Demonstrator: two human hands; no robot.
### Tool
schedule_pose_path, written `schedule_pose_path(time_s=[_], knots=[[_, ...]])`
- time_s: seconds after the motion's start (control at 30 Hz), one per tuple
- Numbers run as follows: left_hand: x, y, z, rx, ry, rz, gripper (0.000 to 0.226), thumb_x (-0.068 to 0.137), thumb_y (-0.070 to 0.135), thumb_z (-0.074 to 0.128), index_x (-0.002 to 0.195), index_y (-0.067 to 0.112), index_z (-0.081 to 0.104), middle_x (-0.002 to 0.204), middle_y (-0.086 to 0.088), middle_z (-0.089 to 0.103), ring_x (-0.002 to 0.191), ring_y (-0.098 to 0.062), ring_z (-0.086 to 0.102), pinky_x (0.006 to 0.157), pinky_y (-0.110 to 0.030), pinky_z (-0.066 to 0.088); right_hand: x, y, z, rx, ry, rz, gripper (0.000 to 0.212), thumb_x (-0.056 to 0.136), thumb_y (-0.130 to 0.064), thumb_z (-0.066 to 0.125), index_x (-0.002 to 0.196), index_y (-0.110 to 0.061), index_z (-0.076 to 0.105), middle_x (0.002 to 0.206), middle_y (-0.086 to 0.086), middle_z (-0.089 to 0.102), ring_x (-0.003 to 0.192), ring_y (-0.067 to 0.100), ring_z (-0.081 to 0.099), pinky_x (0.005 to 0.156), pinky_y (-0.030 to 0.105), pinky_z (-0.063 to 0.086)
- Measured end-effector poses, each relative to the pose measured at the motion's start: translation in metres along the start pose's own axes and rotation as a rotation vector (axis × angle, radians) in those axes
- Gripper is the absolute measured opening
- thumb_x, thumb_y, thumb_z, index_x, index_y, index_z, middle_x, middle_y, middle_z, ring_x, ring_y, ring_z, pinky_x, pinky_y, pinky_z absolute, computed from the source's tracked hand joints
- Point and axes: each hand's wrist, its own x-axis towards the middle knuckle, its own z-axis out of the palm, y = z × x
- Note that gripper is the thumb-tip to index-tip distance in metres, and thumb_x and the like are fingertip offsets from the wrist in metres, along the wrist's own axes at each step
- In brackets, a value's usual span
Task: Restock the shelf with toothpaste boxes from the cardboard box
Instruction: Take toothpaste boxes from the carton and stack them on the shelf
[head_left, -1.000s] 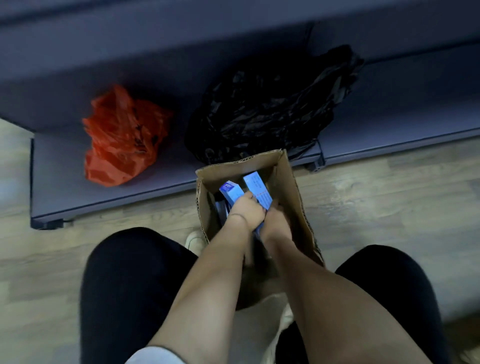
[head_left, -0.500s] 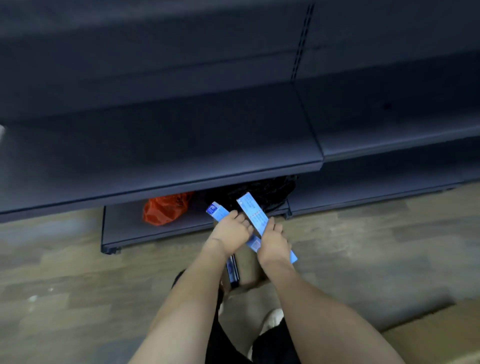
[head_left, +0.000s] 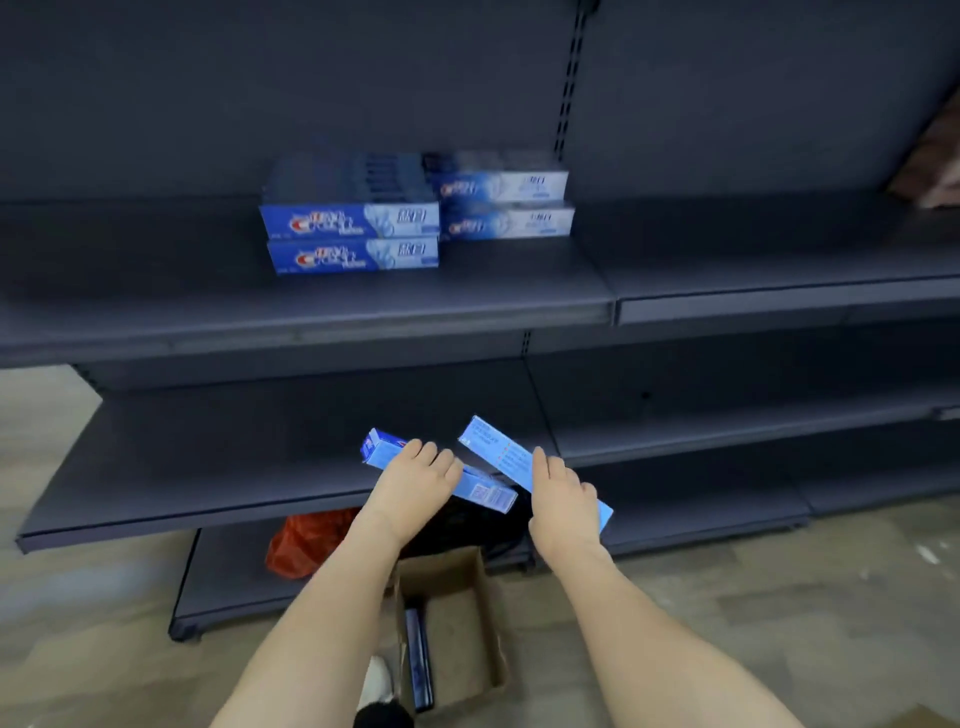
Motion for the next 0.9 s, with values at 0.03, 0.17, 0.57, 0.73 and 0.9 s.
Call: schedule_pose_path(time_s=[0.03,0.17,0.57,0.73,0.9], knots=[[0.001,-0.005,-0.010,0.010,0.022,-0.015,0.046,0.041,0.011,0.085,0.086,0.009,0.073,0.076,-0.003,0.066,0.063,-0.022,0.060,0.063,-0.030,0.050,-0.001,0.002,-0.011,-0.010,0.026,-0.009,0.080,0.088,-0.011,0.055,0.150,-0.010,0.005,0.141,0.006,0.033,0.123,0.023,0.042,0.099,0.035,0.037],[0.007,-0.026,-0.042,0.037,0.097,-0.051,0.049,0.036,0.007,0.083,0.083,0.007,0.071,0.074,-0.004,0.066,0.062,-0.022,0.060,0.062,-0.031,0.051,0.002,0.004,-0.049,-0.044,0.146,-0.084,0.079,0.087,-0.010,0.055,0.150,-0.010,0.007,0.139,0.006,0.036,0.120,0.023,0.043,0.100,0.036,0.036],[0.021,-0.094,-0.108,0.132,0.437,-0.159,0.043,0.043,-0.001,0.083,0.084,0.004,0.072,0.087,-0.010,0.072,0.069,-0.026,0.067,0.063,-0.031,0.055,0.032,-0.004,-0.125,-0.011,0.617,-0.234,0.092,0.032,0.002,0.085,0.121,-0.001,0.061,0.102,0.009,0.068,0.089,0.028,0.067,0.077,0.043,0.055],[0.026,-0.134,-0.118,0.187,0.535,-0.226,0.040,0.049,-0.003,0.079,0.088,0.003,0.072,0.087,-0.011,0.072,0.071,-0.027,0.068,0.067,-0.032,0.055,0.057,-0.014,-0.158,-0.012,0.607,-0.255,0.086,0.062,0.004,0.073,0.141,-0.005,0.040,0.124,0.009,0.057,0.110,0.029,0.057,0.092,0.044,0.045],[0.030,-0.158,-0.111,0.152,0.484,-0.368,0.050,0.035,-0.005,0.082,0.084,0.003,0.071,0.080,-0.010,0.071,0.067,-0.028,0.067,0.065,-0.032,0.055,0.084,-0.024,-0.178,-0.012,0.545,-0.311,0.082,0.081,0.000,0.056,0.150,-0.012,0.014,0.141,0.003,0.038,0.128,0.023,0.039,0.105,0.037,0.032]])
